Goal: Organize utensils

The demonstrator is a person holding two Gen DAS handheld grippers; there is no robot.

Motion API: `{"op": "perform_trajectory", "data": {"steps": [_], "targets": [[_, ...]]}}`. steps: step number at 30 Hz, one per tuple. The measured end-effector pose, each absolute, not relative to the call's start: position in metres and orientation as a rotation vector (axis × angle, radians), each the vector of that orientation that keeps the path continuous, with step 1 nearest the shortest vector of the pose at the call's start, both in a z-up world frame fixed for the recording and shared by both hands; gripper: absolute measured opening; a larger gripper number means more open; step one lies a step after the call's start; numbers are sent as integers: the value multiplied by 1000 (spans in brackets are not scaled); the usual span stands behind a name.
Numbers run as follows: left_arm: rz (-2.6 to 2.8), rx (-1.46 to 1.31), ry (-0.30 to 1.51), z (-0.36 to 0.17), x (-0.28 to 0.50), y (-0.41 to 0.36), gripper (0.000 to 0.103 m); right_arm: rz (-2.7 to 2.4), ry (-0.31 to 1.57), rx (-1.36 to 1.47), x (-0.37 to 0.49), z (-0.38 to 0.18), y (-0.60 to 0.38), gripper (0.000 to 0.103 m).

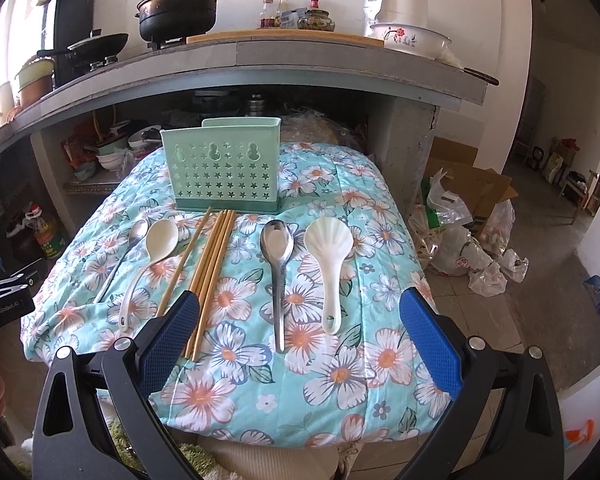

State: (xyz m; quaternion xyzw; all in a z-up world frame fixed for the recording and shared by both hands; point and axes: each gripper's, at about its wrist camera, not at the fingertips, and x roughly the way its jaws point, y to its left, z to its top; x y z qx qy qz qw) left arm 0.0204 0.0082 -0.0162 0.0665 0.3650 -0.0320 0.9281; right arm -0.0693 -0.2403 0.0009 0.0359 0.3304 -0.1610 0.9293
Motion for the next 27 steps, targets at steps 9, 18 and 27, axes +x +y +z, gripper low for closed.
{"op": "perform_trajectory", "data": {"steps": [9,18,27], "targets": [[-99,109,795,-35,58,15,95,-270,671,21,-40,-6,-246,98],[-358,-4,818,-46,91,10,95,-200,628,80,-9,-23,-247,98],[-417,-27,822,-63,121,5,95,-53,676,219,29,-38,-243,95]]}}
